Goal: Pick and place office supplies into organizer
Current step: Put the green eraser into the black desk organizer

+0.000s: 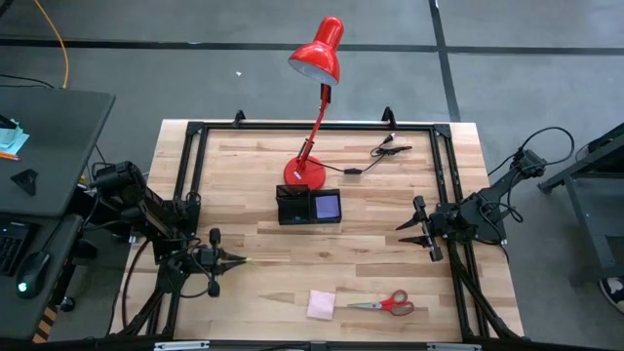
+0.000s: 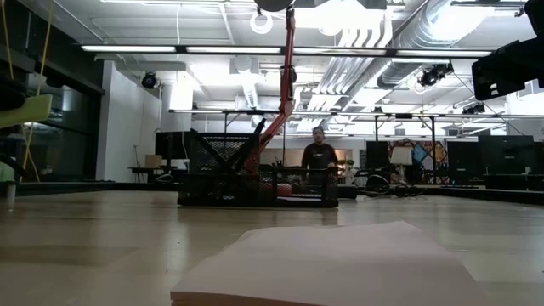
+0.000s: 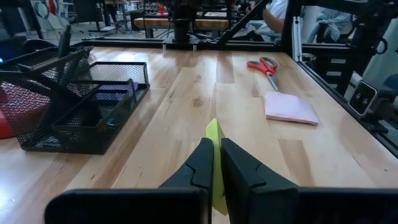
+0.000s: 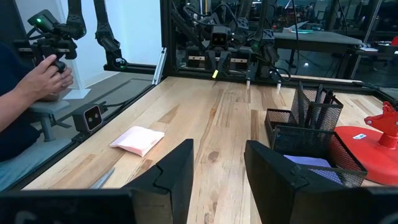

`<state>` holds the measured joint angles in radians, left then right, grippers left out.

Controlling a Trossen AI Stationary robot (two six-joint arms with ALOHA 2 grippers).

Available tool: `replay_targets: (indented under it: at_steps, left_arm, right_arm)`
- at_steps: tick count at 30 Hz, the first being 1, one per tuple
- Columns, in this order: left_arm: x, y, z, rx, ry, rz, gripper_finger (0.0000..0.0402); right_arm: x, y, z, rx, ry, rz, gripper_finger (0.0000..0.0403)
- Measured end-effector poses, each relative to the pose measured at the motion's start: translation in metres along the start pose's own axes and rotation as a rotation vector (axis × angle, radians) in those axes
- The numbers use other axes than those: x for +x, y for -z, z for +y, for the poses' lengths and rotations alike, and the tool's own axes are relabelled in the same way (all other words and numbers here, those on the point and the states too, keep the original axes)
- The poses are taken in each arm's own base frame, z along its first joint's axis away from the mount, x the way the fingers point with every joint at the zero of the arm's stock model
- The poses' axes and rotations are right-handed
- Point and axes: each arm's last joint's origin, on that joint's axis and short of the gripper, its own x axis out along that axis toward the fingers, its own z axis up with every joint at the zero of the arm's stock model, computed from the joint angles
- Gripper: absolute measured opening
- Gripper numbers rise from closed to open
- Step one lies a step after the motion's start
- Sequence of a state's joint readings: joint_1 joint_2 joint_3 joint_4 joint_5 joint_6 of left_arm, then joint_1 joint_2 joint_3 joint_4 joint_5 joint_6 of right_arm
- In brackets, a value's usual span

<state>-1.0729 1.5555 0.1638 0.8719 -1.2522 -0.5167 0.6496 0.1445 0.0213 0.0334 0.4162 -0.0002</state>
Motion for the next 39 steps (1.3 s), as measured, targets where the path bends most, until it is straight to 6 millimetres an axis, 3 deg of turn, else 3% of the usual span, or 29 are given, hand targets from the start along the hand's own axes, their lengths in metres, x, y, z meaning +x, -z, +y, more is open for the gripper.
replay_targets:
  at_steps: [16,39]
  left_arm:
    - [-0.0003,-0.0036,0.0017,-0.033,-0.093,-0.062,0.0008]
    - [-0.0002,-0.0036,0.0017,-0.034,-0.094,-0.063,0.0004]
  right_arm:
    - [0.0,0.0,0.0,0.0,0.0,0.0,0.0134]
    - [0.0,-0.0001,0.0,0.0,0.0,0.0,0.0134]
